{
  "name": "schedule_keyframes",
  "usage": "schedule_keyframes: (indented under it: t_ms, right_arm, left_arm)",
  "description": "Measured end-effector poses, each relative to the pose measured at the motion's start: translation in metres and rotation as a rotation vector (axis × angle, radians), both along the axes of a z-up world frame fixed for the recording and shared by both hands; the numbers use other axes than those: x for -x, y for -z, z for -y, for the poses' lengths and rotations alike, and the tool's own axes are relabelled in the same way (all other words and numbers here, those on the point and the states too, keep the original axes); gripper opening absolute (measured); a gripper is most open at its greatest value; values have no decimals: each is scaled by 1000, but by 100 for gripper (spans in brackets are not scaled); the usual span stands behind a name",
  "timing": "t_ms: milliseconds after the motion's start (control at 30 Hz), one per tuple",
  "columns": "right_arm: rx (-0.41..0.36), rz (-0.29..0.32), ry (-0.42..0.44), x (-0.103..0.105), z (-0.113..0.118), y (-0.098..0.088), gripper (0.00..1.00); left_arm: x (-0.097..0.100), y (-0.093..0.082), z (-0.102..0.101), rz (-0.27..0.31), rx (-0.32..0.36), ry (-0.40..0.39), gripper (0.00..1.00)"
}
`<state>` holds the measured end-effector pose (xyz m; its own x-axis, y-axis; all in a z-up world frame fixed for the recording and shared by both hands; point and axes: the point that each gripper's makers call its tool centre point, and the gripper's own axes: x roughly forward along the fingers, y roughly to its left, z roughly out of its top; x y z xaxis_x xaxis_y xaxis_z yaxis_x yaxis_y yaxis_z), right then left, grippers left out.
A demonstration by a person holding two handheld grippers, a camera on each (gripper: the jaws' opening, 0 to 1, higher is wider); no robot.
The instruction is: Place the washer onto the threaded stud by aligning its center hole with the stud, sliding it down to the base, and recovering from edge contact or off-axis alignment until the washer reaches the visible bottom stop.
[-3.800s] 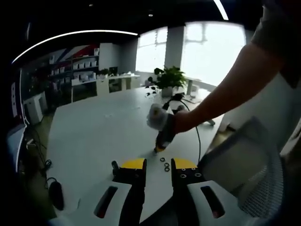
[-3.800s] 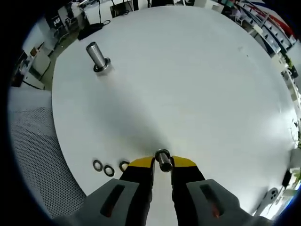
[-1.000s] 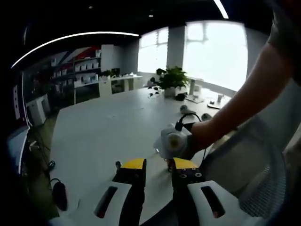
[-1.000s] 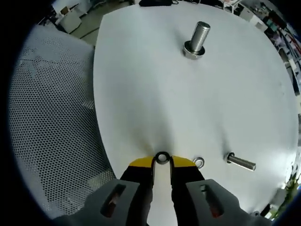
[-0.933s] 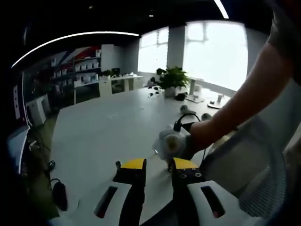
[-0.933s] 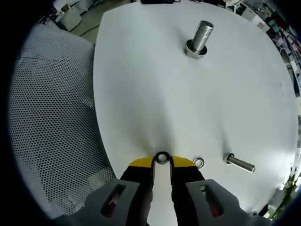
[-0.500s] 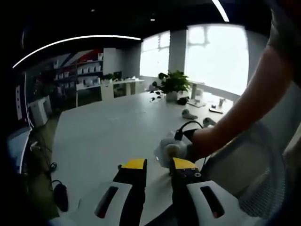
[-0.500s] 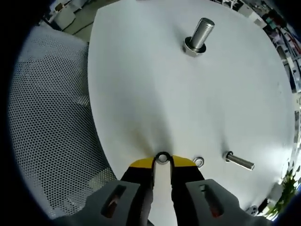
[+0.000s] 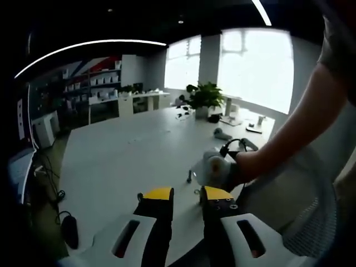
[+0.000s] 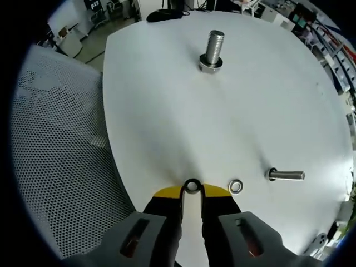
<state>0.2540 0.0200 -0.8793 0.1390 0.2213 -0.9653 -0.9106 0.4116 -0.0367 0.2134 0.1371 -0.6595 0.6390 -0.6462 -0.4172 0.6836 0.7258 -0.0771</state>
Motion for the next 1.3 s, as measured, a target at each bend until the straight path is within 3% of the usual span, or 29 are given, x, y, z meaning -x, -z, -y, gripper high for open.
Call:
schedule_keyframes:
  t_ms: [133, 467, 933, 1300]
  right_arm:
    - [-28, -19, 52, -1, -1, -1, 13]
    - [-38, 7, 53, -5, 7, -12, 13]
    - [-50, 68, 155, -40, 38, -38, 13]
    - [-90, 131, 215, -74, 46, -66, 13]
  left_arm:
    - [1, 0, 2, 0, -3, 9, 18]
    - [1, 1, 0, 0, -4, 3, 18]
    - [1, 0, 1, 3, -8, 5, 18]
    - [1, 0, 1, 4, -9, 3, 18]
